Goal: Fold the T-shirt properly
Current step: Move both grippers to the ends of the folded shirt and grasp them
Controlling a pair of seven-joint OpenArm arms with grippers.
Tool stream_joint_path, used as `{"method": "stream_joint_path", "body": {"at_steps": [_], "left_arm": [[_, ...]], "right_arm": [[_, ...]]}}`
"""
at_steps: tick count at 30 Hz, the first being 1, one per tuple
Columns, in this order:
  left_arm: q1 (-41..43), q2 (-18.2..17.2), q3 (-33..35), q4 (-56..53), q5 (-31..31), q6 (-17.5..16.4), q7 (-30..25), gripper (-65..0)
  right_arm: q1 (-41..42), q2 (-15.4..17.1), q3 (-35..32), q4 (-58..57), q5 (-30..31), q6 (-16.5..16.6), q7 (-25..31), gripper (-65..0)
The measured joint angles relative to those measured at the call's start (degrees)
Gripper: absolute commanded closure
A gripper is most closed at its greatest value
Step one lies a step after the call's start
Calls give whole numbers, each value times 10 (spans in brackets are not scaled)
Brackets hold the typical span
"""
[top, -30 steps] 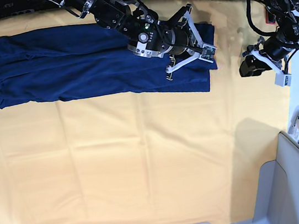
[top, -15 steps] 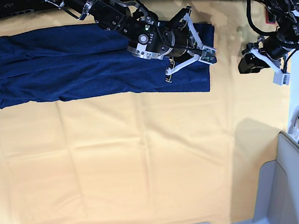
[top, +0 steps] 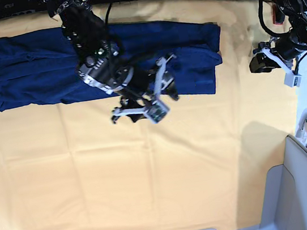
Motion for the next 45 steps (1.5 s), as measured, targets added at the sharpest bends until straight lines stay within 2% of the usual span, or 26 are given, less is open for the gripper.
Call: {"method": "stream_joint_path", "body": {"at_steps": [3, 4, 5, 11, 17, 22, 29, 30, 34, 36, 45], "left_arm": [[0, 1, 0, 0, -2, -2, 73, -273], [0, 2, 0, 0, -2, -12, 81, -277], [2, 7, 0, 0, -7, -30, 79, -277], [2, 18, 2, 0, -80, -35, 79, -279], [12, 27, 2, 0, -116, -35, 80, -280], [30, 32, 4, -1, -149, -35, 79, -280], [40, 45, 16, 0, -152, -34, 80, -281], [40, 47, 20, 0, -161, -21, 80, -281], [54, 57, 39, 19, -204, -5, 76, -281], [57, 66, 42, 21, -205, 8, 82, -281], [54, 68, 80, -16, -203, 9, 77, -281]], "right_arm": [[-28, -3, 98, 3, 36, 0, -4, -310], [-32, -3, 129, 4, 53, 2, -3, -310], [-38, -4, 163, 6, 71, 2, -1, -310], [-75, -6, 343, 6, 129, 4, -4, -310], [-95, -9, 449, 6, 137, 4, -2, -310], [-110, -9, 477, 5, 136, 4, -2, -310], [-125, -10, 481, 5, 136, 6, -2, -310], [-127, -11, 486, 5, 137, 6, -2, -310], [-127, -10, 520, 5, 137, 6, -2, -309], [-135, -9, 535, 5, 136, 6, -2, -309], [-154, -10, 554, 3, 136, 6, -2, -309]]}}
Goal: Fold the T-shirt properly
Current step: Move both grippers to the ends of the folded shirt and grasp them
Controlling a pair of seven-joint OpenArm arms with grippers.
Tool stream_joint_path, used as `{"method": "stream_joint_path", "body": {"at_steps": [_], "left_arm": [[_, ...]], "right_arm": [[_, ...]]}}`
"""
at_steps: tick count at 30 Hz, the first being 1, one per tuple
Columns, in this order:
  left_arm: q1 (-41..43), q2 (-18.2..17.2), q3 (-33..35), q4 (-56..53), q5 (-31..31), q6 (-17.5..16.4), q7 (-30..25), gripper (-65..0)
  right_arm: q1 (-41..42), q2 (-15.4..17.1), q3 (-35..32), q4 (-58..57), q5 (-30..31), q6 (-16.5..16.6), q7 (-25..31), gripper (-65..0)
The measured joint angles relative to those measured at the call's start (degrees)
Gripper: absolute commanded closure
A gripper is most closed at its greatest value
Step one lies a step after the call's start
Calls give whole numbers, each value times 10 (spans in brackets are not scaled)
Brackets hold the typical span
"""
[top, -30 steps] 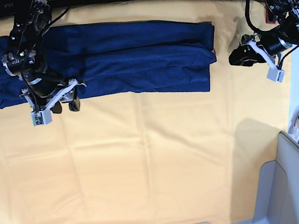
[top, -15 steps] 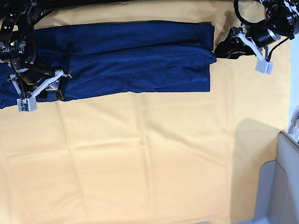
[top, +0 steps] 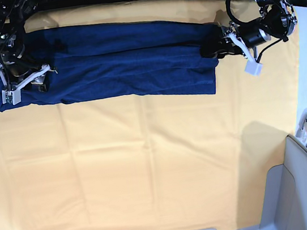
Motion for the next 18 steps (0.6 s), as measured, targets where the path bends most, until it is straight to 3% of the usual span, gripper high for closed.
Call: {"method": "stream_joint_path", "body": {"at_steps": [10, 15, 18], "left_arm": [[-2, 0, 0, -27, -14, 0, -7, -281], [-3, 21, 0, -27, -13, 0, -9, -281], [-9, 24, 33, -27, -12, 0, -11, -280]], "right_arm": [[0, 0, 0, 0, 1, 0, 2, -309], [0, 0, 0, 0, 1, 0, 2, -309], [0, 0, 0, 0, 1, 0, 2, -309]]}}
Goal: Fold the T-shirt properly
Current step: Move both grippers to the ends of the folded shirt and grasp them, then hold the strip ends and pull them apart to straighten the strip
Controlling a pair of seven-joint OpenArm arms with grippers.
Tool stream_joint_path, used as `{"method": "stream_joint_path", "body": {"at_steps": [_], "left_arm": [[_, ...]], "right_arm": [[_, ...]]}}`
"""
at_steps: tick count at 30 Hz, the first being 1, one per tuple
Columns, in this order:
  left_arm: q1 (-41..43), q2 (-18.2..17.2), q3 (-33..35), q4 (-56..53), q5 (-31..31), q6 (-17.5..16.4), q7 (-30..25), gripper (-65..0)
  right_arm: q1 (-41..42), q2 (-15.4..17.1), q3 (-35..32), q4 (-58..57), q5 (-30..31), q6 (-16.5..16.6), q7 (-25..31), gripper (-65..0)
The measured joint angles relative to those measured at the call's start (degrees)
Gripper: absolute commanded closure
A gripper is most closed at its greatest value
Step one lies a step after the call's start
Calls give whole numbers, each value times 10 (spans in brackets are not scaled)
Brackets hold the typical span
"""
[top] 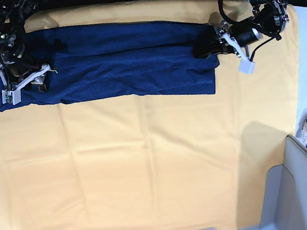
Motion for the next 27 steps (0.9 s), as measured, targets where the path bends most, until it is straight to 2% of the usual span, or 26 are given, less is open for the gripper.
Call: {"method": "stream_joint_path", "body": {"at_steps": [5, 7, 9, 12, 13, 18, 23, 27], "left_arm": [[-11, 6, 20, 0, 5, 0, 2, -277], [-9, 6, 18, 0, 5, 0, 2, -254], [-9, 5, 16, 0, 6, 0, 2, -180], [-15, 4, 16, 0, 10, 0, 5, -17], [-18, 4, 16, 0, 10, 0, 8, 0], [-20, 6, 26, 70, 12, -2, 13, -1], [-24, 12, 108, 142, 11, 0, 11, -1], [-26, 41, 178, 152, 14, 0, 13, -1]], "right_arm": [[0, 0, 0, 0, 0, 0, 0, -308], [0, 0, 0, 0, 0, 0, 0, -308], [0, 0, 0, 0, 0, 0, 0, -308], [2, -2, 24, 0, 5, 5, 0, -308], [3, -2, 40, 0, 4, 4, 0, -308], [4, -2, 122, 0, 2, 1, 0, -308], [5, -2, 207, 0, 0, 0, -2, -308], [4, -2, 252, 0, 0, 0, -4, -308]]}}
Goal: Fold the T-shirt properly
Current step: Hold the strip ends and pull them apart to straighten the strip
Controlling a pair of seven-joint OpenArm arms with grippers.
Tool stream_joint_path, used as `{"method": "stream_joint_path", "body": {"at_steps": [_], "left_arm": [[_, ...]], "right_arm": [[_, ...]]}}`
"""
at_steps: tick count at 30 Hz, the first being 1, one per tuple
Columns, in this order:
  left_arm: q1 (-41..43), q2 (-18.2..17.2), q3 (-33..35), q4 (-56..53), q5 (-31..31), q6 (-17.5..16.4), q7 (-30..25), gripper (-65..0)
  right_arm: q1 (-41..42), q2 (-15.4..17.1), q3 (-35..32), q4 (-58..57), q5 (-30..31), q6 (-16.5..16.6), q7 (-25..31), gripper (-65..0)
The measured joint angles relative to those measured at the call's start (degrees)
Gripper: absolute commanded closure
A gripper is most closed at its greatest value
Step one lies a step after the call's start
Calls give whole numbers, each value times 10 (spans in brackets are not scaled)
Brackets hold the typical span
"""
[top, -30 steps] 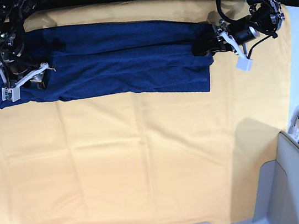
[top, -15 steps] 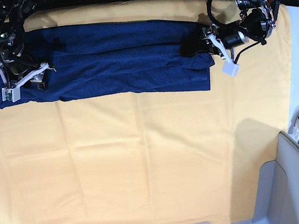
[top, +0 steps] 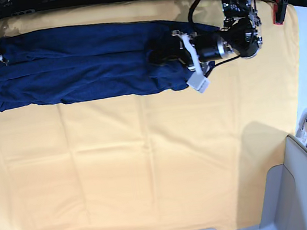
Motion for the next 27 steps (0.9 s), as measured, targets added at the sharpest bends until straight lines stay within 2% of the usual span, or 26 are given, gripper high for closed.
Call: {"method": "stream_joint_path", "body": {"at_steps": [2, 7, 9, 11, 22, 27], "left_arm": [[-2, 15, 26, -2, 3, 0, -3, -1], [-27, 14, 67, -2, 4, 2, -35, -1], [-26, 5, 67, -2, 4, 2, -37, -1], [-22, -20, 67, -2, 3, 2, -35, -1], [-19, -114, -70, 0, 4, 2, -28, -1], [2, -128, -80, 1, 4, 2, -26, -1]], "right_arm": [[-1, 0, 12, 0, 0, 0, 0, -308], [-9, 1, 32, 0, 0, 0, 0, -307], [-14, 0, 32, 0, 2, 0, -1, -307], [-14, 3, 32, -1, 0, 0, -1, -307], [-9, 6, 30, -67, 0, 0, 1, -307], [-3, 7, 29, -71, 1, 0, 0, -307]]}}
